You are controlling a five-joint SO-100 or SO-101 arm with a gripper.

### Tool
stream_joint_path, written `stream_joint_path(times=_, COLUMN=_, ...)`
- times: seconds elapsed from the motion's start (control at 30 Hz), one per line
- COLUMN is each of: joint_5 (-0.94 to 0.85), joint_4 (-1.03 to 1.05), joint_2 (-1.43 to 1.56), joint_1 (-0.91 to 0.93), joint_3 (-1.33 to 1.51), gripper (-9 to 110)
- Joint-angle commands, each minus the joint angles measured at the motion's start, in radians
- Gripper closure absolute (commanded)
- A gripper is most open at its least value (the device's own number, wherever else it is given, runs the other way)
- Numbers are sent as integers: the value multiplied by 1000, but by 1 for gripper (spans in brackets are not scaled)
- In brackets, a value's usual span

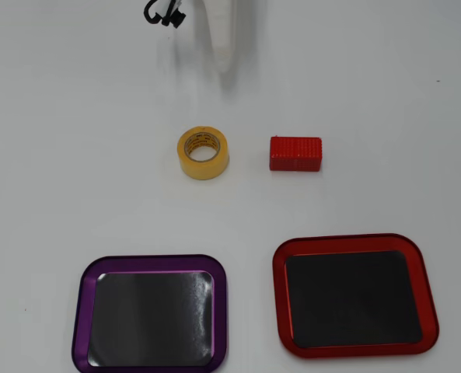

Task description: Grasp a tape and put it in the right purple dish.

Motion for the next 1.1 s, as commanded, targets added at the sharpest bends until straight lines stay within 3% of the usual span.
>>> stream_joint_path(times=0.0, joint_5=6, joint_4=-8, joint_2=92, joint_1=-6, joint_3=6, gripper=100)
stream_joint_path(times=0.5, joint_5=-2, joint_4=-3, joint_2=92, joint_1=-3, joint_3=5, gripper=102)
stream_joint_path(times=0.67, joint_5=-147, joint_4=-15, joint_2=92, joint_1=8, joint_3=-15, gripper=102)
stream_joint_path(times=0.8, joint_5=-150, joint_4=-37, joint_2=57, joint_1=9, joint_3=-170, gripper=101)
stream_joint_path(times=1.07, joint_5=-150, joint_4=-49, joint_2=-500, joint_1=6, joint_3=-520, gripper=99)
